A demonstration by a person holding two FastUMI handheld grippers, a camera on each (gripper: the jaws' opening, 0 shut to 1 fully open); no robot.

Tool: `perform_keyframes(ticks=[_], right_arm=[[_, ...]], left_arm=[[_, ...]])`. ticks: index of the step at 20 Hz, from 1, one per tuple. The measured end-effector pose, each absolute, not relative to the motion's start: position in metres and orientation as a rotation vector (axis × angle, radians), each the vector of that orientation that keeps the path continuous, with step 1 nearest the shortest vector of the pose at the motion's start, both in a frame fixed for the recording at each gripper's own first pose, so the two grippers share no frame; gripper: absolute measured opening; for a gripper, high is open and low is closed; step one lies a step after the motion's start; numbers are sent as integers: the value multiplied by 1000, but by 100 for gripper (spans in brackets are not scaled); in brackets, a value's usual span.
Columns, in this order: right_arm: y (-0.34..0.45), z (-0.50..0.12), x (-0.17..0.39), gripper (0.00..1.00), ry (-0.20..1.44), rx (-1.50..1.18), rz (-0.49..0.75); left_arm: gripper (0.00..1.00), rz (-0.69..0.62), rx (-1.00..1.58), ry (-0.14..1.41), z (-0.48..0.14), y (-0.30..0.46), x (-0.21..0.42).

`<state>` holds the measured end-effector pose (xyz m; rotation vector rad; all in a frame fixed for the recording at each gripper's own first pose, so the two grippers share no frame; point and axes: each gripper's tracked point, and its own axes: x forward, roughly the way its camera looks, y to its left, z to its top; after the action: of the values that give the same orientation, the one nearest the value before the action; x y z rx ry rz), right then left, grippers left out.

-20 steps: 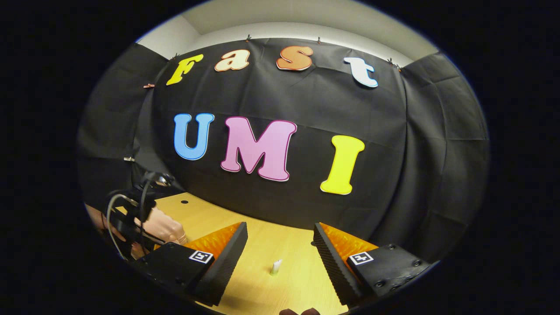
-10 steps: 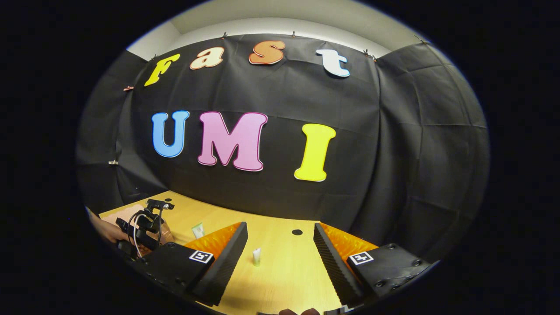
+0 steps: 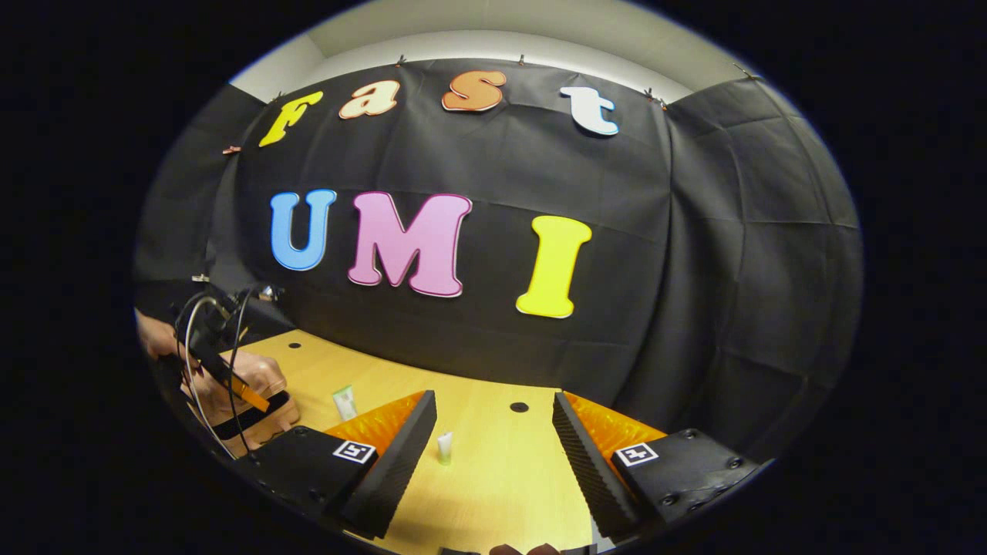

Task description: First open the suitcase, pack the skin care products into it, and then close the suitcase.

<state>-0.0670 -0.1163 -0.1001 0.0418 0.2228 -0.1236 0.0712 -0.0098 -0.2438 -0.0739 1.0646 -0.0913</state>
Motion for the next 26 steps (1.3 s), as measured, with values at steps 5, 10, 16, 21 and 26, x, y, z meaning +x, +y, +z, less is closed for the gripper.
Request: perform_keyframes(ticks=[5,10,16,21,26], right_arm=[[-95,-95,-40,96,182,37,-49],[-53,-78,-16,96,146,7,-48],[21,-72,3,96,188,-2,-123],[78,-74,17,96,244,-34,-146],[109,-78,22,96,283,68,-166]], left_arm=[[13,-6,-115,899,-134,97,89],[12,176,-111,787,-87,269,94],[11,297,-107,872,-169,468,99],[11,353,-350,1065,-301,539,100],[22,400,-484,1085,-352,575,89]])
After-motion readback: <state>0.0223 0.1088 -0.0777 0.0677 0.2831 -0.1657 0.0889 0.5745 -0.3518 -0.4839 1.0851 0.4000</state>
